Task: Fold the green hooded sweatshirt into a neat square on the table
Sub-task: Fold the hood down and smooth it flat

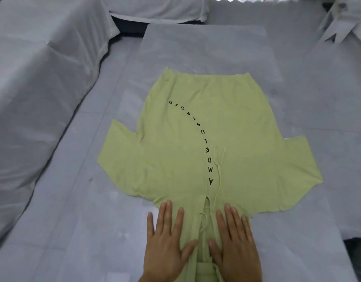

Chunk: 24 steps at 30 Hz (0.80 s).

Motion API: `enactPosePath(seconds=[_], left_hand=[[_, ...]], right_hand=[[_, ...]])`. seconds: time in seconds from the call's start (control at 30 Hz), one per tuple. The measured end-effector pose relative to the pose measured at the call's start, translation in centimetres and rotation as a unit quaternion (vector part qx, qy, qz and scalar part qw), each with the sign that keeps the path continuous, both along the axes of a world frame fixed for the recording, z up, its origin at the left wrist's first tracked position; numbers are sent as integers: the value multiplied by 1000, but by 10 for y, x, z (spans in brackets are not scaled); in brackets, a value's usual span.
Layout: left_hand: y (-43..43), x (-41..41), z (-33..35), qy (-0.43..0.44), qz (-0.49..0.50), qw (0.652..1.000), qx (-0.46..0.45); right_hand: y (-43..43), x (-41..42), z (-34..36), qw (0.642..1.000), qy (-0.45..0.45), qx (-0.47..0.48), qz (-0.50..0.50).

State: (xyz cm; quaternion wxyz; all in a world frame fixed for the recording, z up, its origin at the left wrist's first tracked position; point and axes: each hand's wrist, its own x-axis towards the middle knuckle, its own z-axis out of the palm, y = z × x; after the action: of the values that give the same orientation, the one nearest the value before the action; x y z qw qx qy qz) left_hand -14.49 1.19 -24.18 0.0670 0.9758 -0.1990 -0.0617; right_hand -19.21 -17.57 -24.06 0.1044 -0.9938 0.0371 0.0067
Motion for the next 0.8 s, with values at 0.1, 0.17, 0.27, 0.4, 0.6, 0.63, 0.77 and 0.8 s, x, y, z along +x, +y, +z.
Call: enactPosePath(seconds=[0.1,0.17,0.27,0.4,0.6,0.63,0.77,0.8], left_hand=[[1,2,-3,8,3,1000,-1],[1,2,-3,18,4,1000,-2],[0,3,0,31,-6,999,6],[-3,4,7,50,-6,998,24],[3,-1,28,79,36,994,-69],[7,-5,32,86,79,987,-111],[15,-44,52,145,281,927,-202],[14,-53,58,182,328,901,-220]], right_hand=[[-1,3,-4,1000,-8,8,-2],[-1,5,-5,1000,-11,14,-6],[-1,5,-4,1000,-9,22,-4],[-1,5,3,999,14,32,-3],[-3,3,14,996,69,49,10],[-3,4,18,996,76,53,9],[-2,-4,31,993,67,96,-16],[-3,-12,35,991,49,109,-58]])
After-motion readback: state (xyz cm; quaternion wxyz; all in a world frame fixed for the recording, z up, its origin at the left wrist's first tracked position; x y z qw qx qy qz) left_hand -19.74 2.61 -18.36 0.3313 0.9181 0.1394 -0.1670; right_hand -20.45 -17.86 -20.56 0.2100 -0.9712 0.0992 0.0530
